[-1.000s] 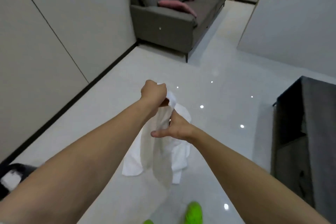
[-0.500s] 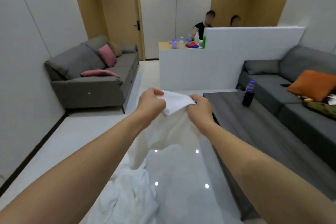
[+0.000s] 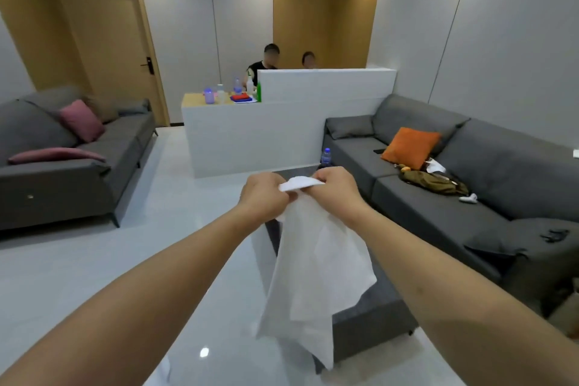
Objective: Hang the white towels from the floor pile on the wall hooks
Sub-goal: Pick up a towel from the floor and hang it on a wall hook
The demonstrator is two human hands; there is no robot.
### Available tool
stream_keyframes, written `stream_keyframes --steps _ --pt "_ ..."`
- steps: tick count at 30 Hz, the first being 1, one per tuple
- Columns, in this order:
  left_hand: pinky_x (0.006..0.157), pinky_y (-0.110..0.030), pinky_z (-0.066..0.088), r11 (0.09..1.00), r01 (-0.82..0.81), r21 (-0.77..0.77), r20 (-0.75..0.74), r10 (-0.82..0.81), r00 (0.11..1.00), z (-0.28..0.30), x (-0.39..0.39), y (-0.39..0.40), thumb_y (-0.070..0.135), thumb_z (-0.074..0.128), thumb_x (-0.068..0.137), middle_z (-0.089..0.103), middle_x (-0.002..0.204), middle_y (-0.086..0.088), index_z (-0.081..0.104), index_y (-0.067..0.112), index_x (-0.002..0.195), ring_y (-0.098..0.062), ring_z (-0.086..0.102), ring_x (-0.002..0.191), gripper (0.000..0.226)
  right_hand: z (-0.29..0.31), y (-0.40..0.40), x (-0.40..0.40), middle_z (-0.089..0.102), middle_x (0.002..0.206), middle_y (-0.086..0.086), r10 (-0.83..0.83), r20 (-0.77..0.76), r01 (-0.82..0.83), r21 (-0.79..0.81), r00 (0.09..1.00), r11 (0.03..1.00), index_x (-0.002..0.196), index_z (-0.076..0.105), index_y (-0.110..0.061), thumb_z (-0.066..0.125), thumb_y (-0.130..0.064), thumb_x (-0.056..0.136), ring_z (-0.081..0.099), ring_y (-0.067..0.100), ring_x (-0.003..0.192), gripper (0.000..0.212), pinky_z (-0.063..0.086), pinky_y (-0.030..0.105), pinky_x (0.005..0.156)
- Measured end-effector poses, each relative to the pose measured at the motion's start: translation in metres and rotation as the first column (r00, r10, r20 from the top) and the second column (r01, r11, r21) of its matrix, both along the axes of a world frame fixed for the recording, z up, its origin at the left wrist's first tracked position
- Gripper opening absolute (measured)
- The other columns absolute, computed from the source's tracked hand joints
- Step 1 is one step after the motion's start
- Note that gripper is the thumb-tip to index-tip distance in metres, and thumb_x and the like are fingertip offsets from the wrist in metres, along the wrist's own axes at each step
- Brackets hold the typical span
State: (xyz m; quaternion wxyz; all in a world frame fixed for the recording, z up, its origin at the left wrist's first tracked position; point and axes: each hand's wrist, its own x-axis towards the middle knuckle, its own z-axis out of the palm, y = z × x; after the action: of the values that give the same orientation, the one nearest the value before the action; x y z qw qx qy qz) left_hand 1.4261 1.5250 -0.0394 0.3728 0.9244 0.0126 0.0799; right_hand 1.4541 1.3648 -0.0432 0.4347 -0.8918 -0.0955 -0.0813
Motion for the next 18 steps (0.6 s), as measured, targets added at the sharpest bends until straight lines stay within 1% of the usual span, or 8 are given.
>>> stream_keyframes --steps 1,3,6,9,12,14,16,18 --pt "0.065 -0.032 0.051 1.0 -0.013 -0.013 0.002 0.013 1.0 0.0 0.003 -0.014 0.025 0.063 0.084 0.066 0.078 -0.003 0.067 0.022 0.07 -0.025 0.064 0.079 0.015 -0.002 -0.024 0.003 0.065 0.067 0.005 -0.002 -0.017 0.001 -0.034 1.0 0.999 0.069 0.068 -0.011 0.072 -0.038 0.077 0.054 0.016 0.061 0.029 0.041 0.032 0.058" --pt "0.066 -0.034 0.053 1.0 -0.022 0.022 0.016 0.022 1.0 -0.002 0.009 -0.038 0.016 0.058 0.083 0.067 0.078 -0.008 0.069 0.018 0.07 -0.028 0.064 0.078 0.017 -0.008 -0.064 0.008 0.066 0.066 0.0 0.009 -0.071 -0.015 -0.083 0.997 0.996 0.071 0.073 -0.016 0.076 -0.039 0.077 0.058 0.012 0.061 0.024 0.043 0.029 0.057" --pt "0.065 -0.035 0.053 0.999 -0.017 0.04 0.006 0.017 1.0 -0.002 0.025 -0.066 0.006 0.048 0.078 0.067 0.077 -0.011 0.07 0.013 0.07 -0.031 0.064 0.079 0.024 -0.014 -0.108 0.022 0.067 0.069 0.006 0.058 -0.183 -0.093 -0.188 0.981 0.978 0.072 0.075 -0.014 0.077 -0.038 0.078 0.058 0.011 0.061 0.025 0.044 0.028 0.055" --pt "0.071 -0.041 0.06 0.998 -0.054 -0.019 0.012 0.055 0.998 0.001 0.051 -0.081 0.012 0.047 0.072 0.065 0.075 -0.01 0.068 0.015 0.066 -0.032 0.063 0.076 0.021 -0.018 -0.14 0.044 0.068 0.075 0.004 0.071 -0.298 -0.154 -0.266 0.952 0.952 0.073 0.073 -0.017 0.075 -0.032 0.082 0.064 0.015 0.07 0.017 0.049 0.028 0.058" --pt "0.069 -0.047 0.061 0.991 -0.099 -0.089 0.018 0.101 0.995 0.004 0.091 -0.085 0.019 0.041 0.062 0.065 0.075 -0.009 0.067 0.016 0.066 -0.032 0.064 0.076 0.027 -0.027 -0.167 0.076 0.069 0.087 0.012 0.021 -0.354 -0.18 -0.421 0.935 0.889 0.084 0.072 -0.006 0.07 -0.028 0.085 0.066 0.022 0.079 0.022 0.055 0.039 0.07" --pt "0.072 -0.044 0.061 0.988 -0.113 -0.103 0.009 0.114 0.993 0.006 0.12 -0.084 0.018 0.044 0.067 0.067 0.082 -0.003 0.072 0.022 0.075 -0.027 0.065 0.08 0.029 -0.03 -0.18 0.105 0.064 0.081 0.011 -0.008 -0.355 -0.167 -0.458 0.935 0.873 0.081 0.068 -0.003 0.064 -0.026 0.091 0.059 0.019 0.074 0.026 0.048 0.035 0.063" --pt "0.074 -0.041 0.061 0.99 -0.114 -0.084 0.019 0.116 0.993 0.004 0.154 -0.083 0.016 0.049 0.073 0.068 0.086 0.002 0.074 0.027 0.083 -0.022 0.064 0.082 0.029 -0.028 -0.188 0.14 0.059 0.073 0.003 -0.06 -0.295 -0.073 -0.419 0.953 0.905 0.07 0.063 -0.011 0.059 -0.023 0.095 0.056 0.017 0.07 0.028 0.039 0.026 0.055" --pt "0.074 -0.039 0.06 0.988 -0.137 -0.071 0.027 0.139 0.99 0.001 0.193 -0.079 0.017 0.051 0.076 0.068 0.085 0.003 0.074 0.027 0.084 -0.021 0.064 0.082 0.027 -0.022 -0.191 0.181 0.057 0.067 0.0 -0.125 -0.199 0.046 -0.363 0.972 0.931 0.061 0.056 -0.018 0.057 -0.024 0.096 0.055 0.017 0.066 0.035 0.034 0.026 0.05"
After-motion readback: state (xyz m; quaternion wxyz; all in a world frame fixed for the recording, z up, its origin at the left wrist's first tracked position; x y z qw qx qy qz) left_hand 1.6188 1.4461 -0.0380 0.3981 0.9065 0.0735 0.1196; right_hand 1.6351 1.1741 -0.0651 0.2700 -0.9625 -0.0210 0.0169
